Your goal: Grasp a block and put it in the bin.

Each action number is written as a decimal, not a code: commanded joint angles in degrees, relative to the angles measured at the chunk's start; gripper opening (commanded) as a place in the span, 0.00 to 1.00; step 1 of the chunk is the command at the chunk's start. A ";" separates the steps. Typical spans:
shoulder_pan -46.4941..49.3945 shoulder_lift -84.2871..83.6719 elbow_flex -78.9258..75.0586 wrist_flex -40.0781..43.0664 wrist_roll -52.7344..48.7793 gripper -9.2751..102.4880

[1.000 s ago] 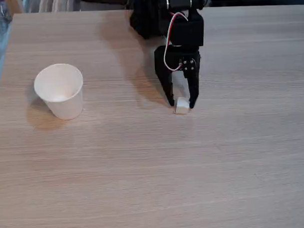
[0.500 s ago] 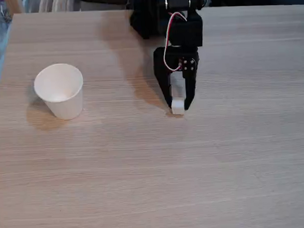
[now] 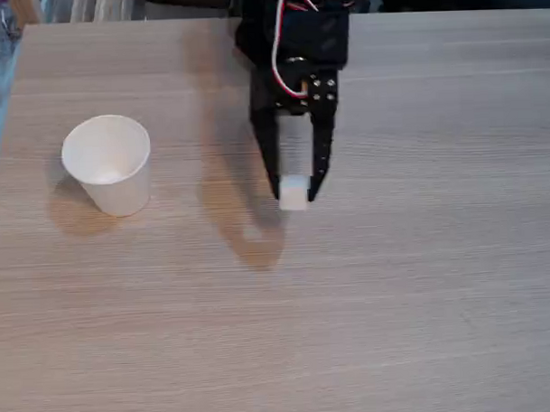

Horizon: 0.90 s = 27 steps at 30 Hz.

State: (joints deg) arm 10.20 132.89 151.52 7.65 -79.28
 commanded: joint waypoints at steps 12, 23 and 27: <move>25.84 -0.26 -11.87 -0.88 -4.75 0.14; 35.42 0.00 -8.00 4.39 -7.12 0.13; 36.12 0.44 -5.80 6.33 -8.79 0.13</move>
State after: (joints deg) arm 45.62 132.63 145.37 12.92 -87.10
